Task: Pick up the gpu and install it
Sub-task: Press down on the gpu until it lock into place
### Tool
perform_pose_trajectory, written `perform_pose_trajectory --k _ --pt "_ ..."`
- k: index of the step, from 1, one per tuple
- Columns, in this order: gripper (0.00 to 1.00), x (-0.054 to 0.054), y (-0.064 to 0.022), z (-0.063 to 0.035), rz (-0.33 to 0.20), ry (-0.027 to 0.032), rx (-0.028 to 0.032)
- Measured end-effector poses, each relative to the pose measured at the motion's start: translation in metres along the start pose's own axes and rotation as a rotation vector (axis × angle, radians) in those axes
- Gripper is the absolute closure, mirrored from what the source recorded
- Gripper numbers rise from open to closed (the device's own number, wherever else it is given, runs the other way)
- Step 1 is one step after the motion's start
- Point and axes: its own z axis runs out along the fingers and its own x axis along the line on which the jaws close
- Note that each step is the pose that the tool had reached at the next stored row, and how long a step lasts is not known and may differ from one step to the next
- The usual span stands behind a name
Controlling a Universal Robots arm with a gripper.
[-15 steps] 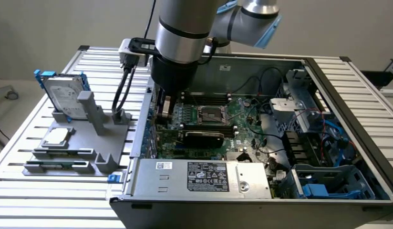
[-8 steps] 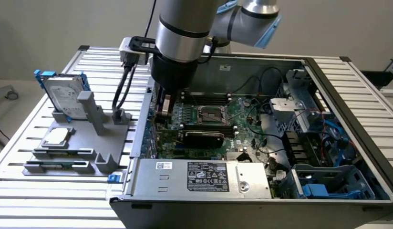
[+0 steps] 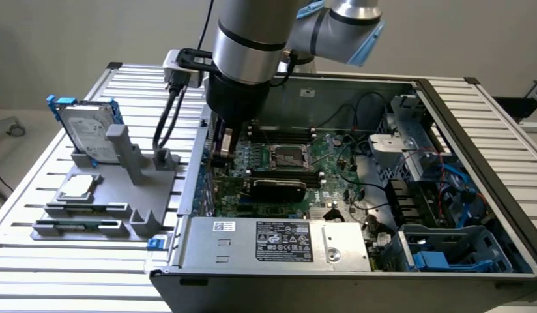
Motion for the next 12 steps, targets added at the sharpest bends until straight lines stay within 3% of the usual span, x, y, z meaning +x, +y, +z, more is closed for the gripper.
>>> perform_pose_trajectory --k 7,12 --pt "0.89 -0.0002 0.0005 -0.0017 0.002 0.0009 -0.0066" --pt "0.89 -0.0001 0.0005 -0.0018 0.002 0.0017 -0.007"
